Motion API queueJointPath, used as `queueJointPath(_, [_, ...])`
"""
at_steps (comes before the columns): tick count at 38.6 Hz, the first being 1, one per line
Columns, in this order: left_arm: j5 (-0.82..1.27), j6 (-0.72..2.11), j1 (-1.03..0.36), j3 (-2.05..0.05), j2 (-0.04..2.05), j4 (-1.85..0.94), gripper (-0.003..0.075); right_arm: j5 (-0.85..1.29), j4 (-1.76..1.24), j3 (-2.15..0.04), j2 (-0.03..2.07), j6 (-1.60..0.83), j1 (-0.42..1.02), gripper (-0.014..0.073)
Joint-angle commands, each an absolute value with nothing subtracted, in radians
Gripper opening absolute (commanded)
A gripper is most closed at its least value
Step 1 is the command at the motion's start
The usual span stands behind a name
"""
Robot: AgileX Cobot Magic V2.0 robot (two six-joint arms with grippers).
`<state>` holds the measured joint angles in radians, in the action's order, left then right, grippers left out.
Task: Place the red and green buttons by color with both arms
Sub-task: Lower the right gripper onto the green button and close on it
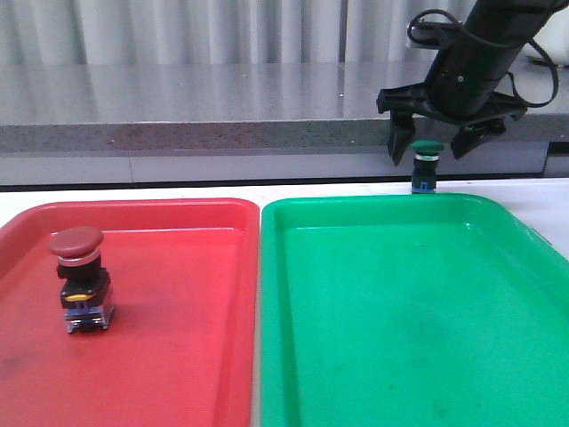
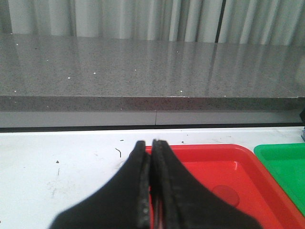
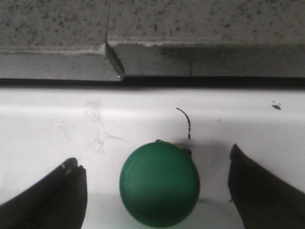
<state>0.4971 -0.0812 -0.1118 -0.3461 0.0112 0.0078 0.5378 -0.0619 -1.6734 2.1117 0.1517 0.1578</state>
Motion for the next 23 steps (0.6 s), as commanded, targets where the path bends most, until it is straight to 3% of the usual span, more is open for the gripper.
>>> queueJointPath(1, [0.415, -0.092, -0.109, -0.372, 0.022, 0.0, -0.002, 0.494, -0.059, -1.711, 2.064, 0.158, 0.154, 0.0607])
queueJointPath(4, [0.415, -0.092, -0.109, -0.372, 0.022, 0.0, -0.002, 0.494, -0.059, -1.711, 2.065, 0.158, 0.154, 0.055])
queueJointPath(10, [0.415, -0.092, -0.109, -0.372, 0.022, 0.0, -0.002, 0.487, -0.059, -1.712, 2.065, 0.158, 0.154, 0.0288])
queueJointPath(13, [0.415, -0.092, -0.109, -0.372, 0.022, 0.0, -0.002, 0.481, -0.059, -1.712, 2.065, 0.158, 0.154, 0.0206])
queueJointPath(23, [0.415, -0.092, -0.109, -0.372, 0.022, 0.0, -0.002, 0.475, -0.059, -1.712, 2.045, 0.158, 0.154, 0.0176])
